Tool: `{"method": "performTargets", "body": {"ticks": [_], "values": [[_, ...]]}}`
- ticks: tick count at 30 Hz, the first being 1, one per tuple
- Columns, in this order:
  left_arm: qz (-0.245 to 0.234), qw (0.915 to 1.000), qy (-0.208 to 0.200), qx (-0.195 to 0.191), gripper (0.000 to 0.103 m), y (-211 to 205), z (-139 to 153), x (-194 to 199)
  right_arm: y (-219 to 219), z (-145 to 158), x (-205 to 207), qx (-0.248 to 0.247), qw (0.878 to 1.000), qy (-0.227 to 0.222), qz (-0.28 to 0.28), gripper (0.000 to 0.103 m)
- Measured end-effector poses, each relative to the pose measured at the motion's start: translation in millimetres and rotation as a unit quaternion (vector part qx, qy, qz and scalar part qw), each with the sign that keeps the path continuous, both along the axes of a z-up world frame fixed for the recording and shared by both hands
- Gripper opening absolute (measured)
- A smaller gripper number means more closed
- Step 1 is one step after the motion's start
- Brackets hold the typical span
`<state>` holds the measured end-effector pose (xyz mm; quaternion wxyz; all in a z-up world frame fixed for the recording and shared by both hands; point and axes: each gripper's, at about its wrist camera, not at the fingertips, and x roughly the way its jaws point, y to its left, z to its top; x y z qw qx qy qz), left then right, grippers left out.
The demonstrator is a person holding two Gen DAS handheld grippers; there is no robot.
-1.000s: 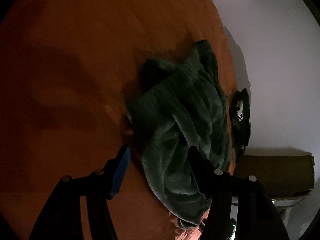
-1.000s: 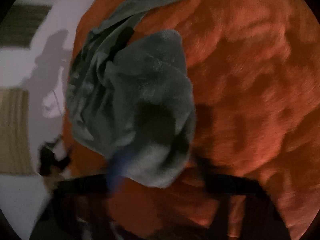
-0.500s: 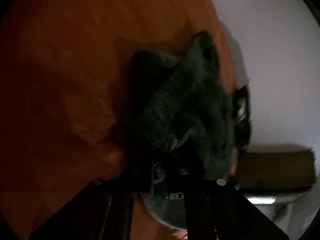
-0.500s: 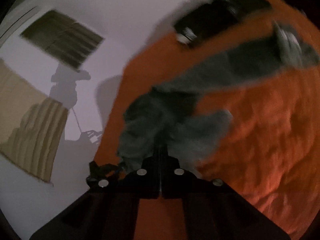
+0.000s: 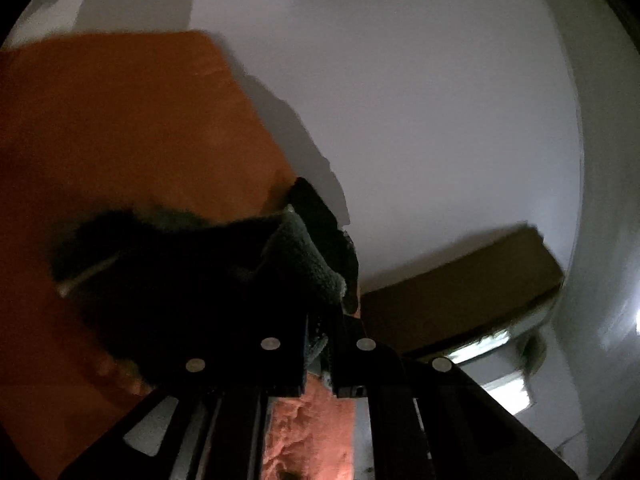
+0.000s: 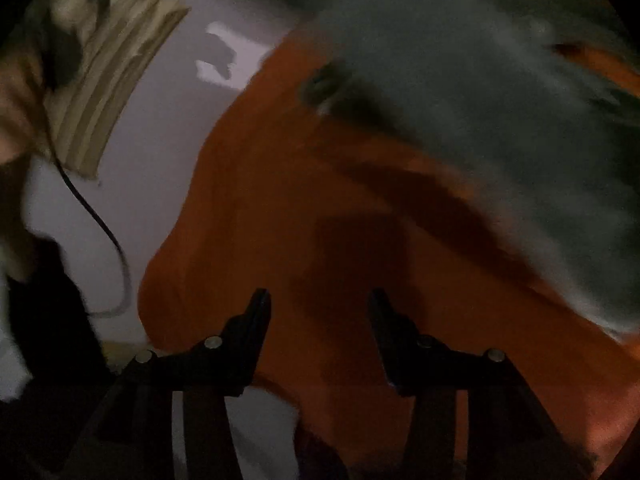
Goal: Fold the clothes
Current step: 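Lift and shake out the grey garment with both grippers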
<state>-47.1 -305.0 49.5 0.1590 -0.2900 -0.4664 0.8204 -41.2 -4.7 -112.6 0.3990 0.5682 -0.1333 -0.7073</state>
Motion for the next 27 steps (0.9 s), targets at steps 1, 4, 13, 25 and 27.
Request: {"method": "performTargets", "body": {"ticks": [1, 4, 13, 25, 27], "values": [[-0.003, 0.9999, 0.004, -0.011, 0.008, 4.7, 10.5, -4.4, -10.2, -6.1, 0.7, -0.006, 1.0, 0.01, -0.014, 0.049], [0.005, 0.9999, 0.004, -0.015, 0.009, 0.6, 23.0, -15.6, 3.3, -32.2, -15.8, -0.049, 0.978, 0.016, -0.201, 0.054], [0.047, 0.9982, -0.036, 0.008, 0.009, -40.1, -12.2, -30.3, 52.9, -151.1, -35.1, -0.223, 0.822, -0.185, -0.491, 0.058], [0.081, 0.9946, -0.056, 0.033, 0.009, -71.3, -33.6, -48.3, 78.2, -70.8, -41.0, -0.097, 0.89, 0.001, -0.445, 0.007], [0.091, 0.9932, -0.062, 0.037, 0.009, -79.6, -38.3, -49.4, 87.2, -38.8, -38.1, -0.048, 0.91, 0.055, -0.409, 0.007]]}}
